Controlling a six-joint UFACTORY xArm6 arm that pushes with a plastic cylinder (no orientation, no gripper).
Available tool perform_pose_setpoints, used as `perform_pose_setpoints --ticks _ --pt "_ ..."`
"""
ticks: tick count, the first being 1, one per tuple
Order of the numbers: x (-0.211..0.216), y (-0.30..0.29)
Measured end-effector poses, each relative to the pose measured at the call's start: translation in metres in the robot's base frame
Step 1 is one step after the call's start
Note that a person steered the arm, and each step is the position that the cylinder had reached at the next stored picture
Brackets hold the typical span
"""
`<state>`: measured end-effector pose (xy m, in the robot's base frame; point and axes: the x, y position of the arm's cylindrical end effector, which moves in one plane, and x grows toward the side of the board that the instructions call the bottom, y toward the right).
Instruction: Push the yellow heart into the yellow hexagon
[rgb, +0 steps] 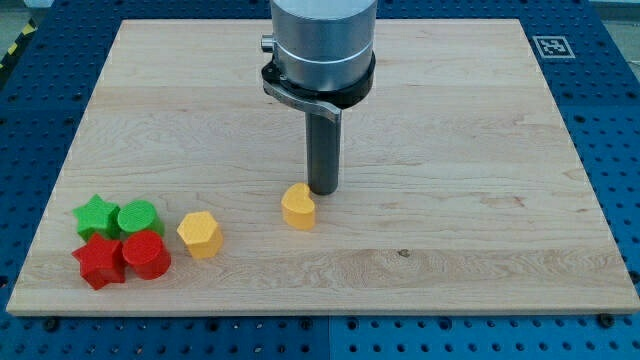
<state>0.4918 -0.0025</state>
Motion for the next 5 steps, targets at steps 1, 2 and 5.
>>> perform_pose_setpoints --ticks 1,2,5 --pt "0.009 0.000" --pt "0.017 0.000" --pt "0.030 -0.015"
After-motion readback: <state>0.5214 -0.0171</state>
